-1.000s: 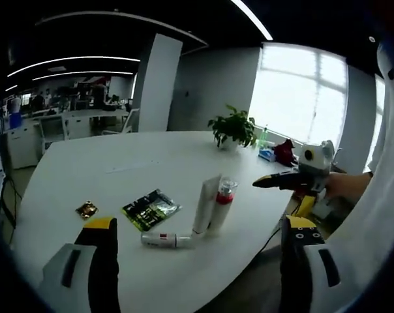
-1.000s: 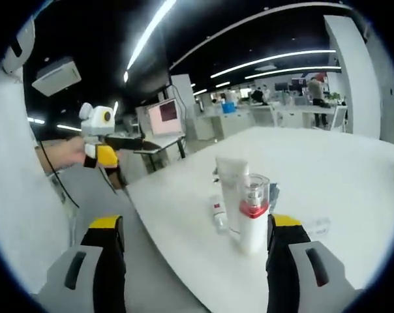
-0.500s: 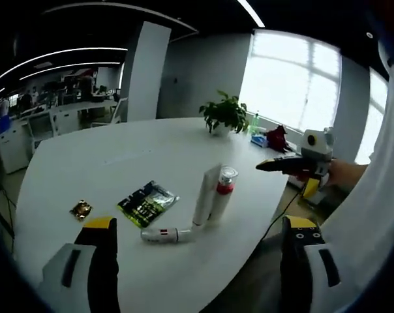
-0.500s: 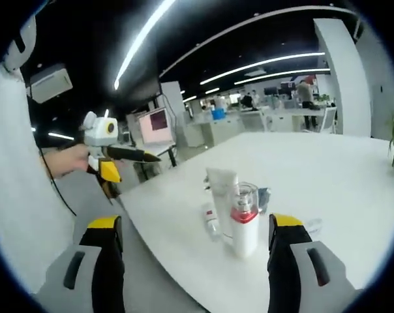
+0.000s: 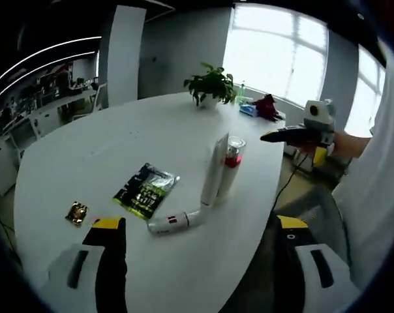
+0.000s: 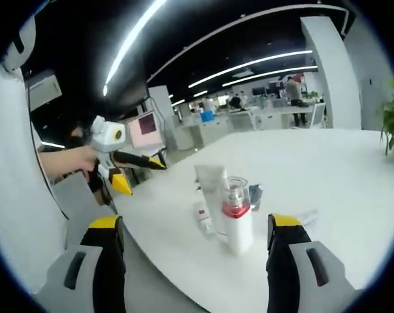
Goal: Arrange the skincare products in the storage area until every visible bottle or jar stands upright without overlapping.
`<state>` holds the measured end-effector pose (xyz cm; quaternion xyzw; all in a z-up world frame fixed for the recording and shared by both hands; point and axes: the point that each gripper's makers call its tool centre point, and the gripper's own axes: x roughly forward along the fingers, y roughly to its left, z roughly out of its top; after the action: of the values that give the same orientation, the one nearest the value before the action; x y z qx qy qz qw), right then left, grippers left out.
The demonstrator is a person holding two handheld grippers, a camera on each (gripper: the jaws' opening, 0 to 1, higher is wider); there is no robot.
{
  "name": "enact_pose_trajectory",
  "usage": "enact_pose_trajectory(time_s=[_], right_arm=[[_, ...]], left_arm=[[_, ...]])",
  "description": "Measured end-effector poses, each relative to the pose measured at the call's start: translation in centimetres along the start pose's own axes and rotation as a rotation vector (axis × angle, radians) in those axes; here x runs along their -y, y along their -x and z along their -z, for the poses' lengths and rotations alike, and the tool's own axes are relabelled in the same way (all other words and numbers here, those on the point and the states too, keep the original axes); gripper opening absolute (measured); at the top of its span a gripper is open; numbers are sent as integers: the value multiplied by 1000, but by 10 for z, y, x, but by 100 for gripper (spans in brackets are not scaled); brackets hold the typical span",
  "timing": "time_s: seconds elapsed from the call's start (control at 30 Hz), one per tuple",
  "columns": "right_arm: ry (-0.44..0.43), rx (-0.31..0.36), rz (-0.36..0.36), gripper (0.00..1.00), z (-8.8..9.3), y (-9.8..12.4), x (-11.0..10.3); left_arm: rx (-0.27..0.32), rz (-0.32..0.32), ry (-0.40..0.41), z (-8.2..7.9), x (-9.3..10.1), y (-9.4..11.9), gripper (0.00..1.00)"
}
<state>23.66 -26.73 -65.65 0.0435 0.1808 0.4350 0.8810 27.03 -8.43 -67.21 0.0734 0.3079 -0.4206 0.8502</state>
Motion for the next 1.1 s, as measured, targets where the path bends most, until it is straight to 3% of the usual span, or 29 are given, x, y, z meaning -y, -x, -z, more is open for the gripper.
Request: enact_pose_trajectory(time_s=[0.27,0.37,0.6,0.67,1.1], right_arm=[[-49,-1,43,89,13,7,0],[-60,2,57,89,16,9,0],[-89,-14,74,89,27,11,-1],[-94,-13,77,89,27,11,-1],[-108,-34,83,88,31,10,5]], left_arm=[[-144,59,-139,12,-12,-30,79],[-216,81,-233,25,-30,-44,75],[-263,141,-283,34,-51,-74,61],[-318,152,-345,40,-55,-78,60],[-479,194,-571,72,-69,-127,45]])
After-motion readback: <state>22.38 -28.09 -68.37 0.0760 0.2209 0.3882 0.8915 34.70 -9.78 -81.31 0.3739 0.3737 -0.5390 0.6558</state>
